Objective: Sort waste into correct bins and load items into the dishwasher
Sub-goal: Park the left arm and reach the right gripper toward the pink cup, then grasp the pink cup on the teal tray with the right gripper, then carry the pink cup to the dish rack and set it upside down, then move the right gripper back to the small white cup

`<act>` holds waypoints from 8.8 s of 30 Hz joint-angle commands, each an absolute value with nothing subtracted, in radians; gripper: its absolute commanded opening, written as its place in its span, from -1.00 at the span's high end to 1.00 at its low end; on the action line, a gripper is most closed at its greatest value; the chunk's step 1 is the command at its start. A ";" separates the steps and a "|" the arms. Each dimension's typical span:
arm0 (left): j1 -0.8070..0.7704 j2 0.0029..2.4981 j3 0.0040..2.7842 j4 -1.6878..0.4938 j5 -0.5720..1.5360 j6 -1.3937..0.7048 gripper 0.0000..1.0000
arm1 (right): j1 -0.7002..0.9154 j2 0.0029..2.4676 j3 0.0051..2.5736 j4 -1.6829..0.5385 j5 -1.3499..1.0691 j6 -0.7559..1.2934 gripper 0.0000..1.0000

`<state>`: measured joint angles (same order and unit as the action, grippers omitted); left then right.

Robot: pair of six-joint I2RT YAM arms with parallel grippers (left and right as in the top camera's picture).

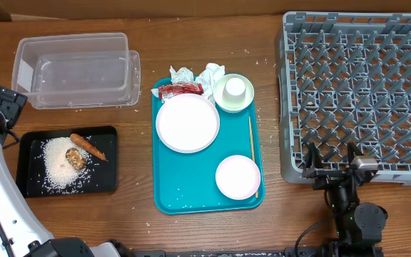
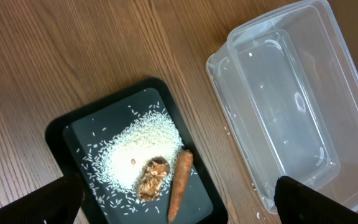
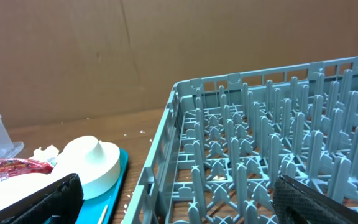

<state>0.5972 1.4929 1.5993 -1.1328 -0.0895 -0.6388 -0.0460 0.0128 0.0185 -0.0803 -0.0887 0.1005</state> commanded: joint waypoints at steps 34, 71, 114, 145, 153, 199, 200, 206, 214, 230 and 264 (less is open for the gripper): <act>0.595 1.500 1.597 -1.149 -0.075 -0.666 -0.99 | -0.049 0.392 0.604 0.107 -0.913 0.516 -1.00; 0.595 1.500 1.597 -1.148 -0.075 -0.666 -1.00 | 0.747 1.665 1.295 -1.112 -0.257 0.089 -1.00; 0.595 1.501 1.597 -1.148 -0.078 -0.666 -0.99 | 0.908 1.876 1.346 -1.108 -0.020 0.453 0.73; 0.595 1.501 1.597 -1.148 -0.077 -0.666 -1.00 | -0.131 1.859 2.095 -1.290 -0.593 0.099 0.93; 0.595 1.501 1.597 -1.148 -0.077 -0.666 -1.00 | -0.506 1.861 1.928 -0.984 -1.047 0.049 0.92; 0.595 1.502 1.597 -1.148 -0.077 -0.666 -1.00 | -0.634 2.188 1.635 0.143 -1.206 0.660 0.72; 0.595 1.502 1.597 -1.148 -0.077 -0.666 -1.00 | -0.640 2.188 1.641 0.143 -1.206 0.666 0.73; 0.595 1.502 1.597 -1.148 -0.077 -0.666 -0.99 | -0.676 2.169 1.687 0.114 -1.206 0.685 0.75; 0.595 1.502 1.597 -1.148 -0.077 -0.666 -0.99 | -0.662 2.048 1.697 -0.150 -1.029 0.532 0.69; 0.595 1.502 1.597 -1.148 -0.077 -0.666 -1.00 | -0.093 1.739 1.696 -0.770 -0.308 0.250 -1.00; 0.595 1.502 1.597 -1.148 -0.077 -0.666 -1.00 | 0.426 2.091 1.682 -0.791 -0.001 0.364 -0.85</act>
